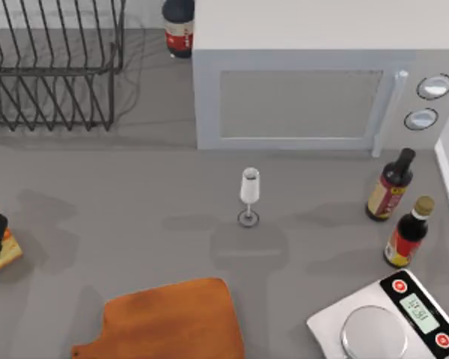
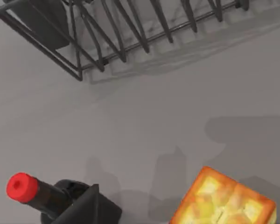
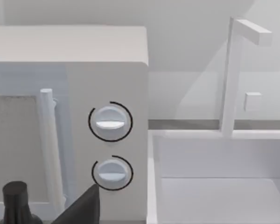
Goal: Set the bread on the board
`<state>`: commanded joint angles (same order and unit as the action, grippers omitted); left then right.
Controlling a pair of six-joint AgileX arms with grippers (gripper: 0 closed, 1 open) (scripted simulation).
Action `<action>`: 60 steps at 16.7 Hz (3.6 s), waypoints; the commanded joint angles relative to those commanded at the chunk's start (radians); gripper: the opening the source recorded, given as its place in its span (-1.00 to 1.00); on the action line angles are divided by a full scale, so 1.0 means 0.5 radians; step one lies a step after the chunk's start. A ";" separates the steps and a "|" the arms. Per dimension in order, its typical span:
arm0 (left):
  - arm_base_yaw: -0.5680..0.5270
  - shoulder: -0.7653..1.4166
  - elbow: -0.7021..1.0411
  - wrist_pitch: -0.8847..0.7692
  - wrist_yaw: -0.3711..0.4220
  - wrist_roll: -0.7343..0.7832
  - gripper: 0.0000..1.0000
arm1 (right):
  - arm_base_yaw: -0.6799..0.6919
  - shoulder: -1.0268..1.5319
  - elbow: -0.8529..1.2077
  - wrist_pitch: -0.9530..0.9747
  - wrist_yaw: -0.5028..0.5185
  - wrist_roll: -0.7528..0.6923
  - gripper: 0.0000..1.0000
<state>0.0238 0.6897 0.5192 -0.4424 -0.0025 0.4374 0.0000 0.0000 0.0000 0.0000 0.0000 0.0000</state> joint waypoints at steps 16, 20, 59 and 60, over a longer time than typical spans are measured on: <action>0.099 2.108 1.305 -1.110 0.006 1.015 1.00 | 0.000 0.000 0.000 0.000 0.000 0.000 1.00; 0.092 2.121 1.274 -1.071 0.006 1.010 1.00 | 0.000 0.000 0.000 0.000 0.000 0.000 1.00; 0.094 2.252 1.171 -0.825 0.023 1.018 -1.00 | 0.000 0.000 0.000 0.000 0.000 0.000 1.00; 0.092 2.219 1.229 -0.936 0.023 1.019 -1.00 | 0.000 0.000 0.000 0.000 0.000 0.000 1.00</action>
<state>0.0699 1.7993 1.1335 -0.9106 0.0088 0.9466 0.0000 0.0000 0.0000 0.0000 0.0000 0.0000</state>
